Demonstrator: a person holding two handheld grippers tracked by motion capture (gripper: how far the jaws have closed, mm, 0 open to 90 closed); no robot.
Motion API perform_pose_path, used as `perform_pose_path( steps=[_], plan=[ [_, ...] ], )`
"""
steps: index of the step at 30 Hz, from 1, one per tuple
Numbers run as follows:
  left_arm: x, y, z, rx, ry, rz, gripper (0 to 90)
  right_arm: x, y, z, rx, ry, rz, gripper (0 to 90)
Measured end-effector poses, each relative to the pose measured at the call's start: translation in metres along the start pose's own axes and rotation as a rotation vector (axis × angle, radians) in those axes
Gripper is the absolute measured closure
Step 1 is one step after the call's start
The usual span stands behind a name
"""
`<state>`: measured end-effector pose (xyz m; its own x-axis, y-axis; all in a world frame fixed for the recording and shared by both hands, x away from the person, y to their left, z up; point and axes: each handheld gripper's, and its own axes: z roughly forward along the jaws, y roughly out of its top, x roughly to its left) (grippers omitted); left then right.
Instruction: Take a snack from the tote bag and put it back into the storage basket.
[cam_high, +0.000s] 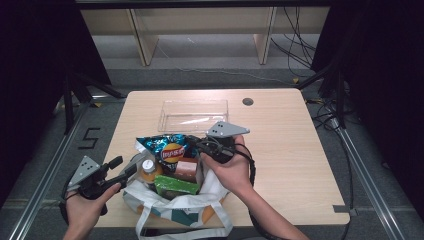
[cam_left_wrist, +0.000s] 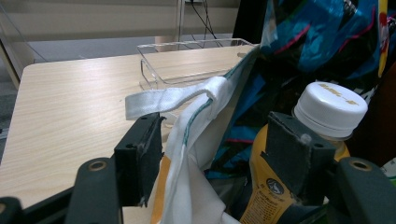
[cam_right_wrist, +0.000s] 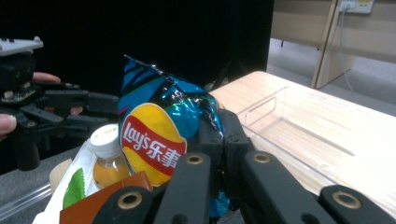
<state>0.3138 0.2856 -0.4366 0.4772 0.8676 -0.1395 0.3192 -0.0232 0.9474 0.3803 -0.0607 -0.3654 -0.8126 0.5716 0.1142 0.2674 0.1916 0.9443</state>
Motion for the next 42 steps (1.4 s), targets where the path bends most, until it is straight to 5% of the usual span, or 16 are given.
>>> perform_pose_path(
  steps=[7,8,12,42],
  plan=[
    [0.000,-0.001,0.001,-0.009,0.005,-0.007,36.0,-0.001,0.004,-0.006,-0.074,-0.004,0.013,90.0],
    [0.000,-0.001,0.001,-0.016,0.004,-0.008,36.0,0.000,0.005,-0.009,-0.060,-0.007,0.049,90.0],
    [0.000,0.001,-0.001,-0.001,0.012,-0.006,36.0,0.000,0.014,-0.014,-0.110,-0.018,0.012,90.0],
    [0.000,0.000,0.000,-0.008,0.010,-0.009,36.0,-0.007,0.045,-0.042,-0.252,-0.087,0.028,90.0]
  ],
)
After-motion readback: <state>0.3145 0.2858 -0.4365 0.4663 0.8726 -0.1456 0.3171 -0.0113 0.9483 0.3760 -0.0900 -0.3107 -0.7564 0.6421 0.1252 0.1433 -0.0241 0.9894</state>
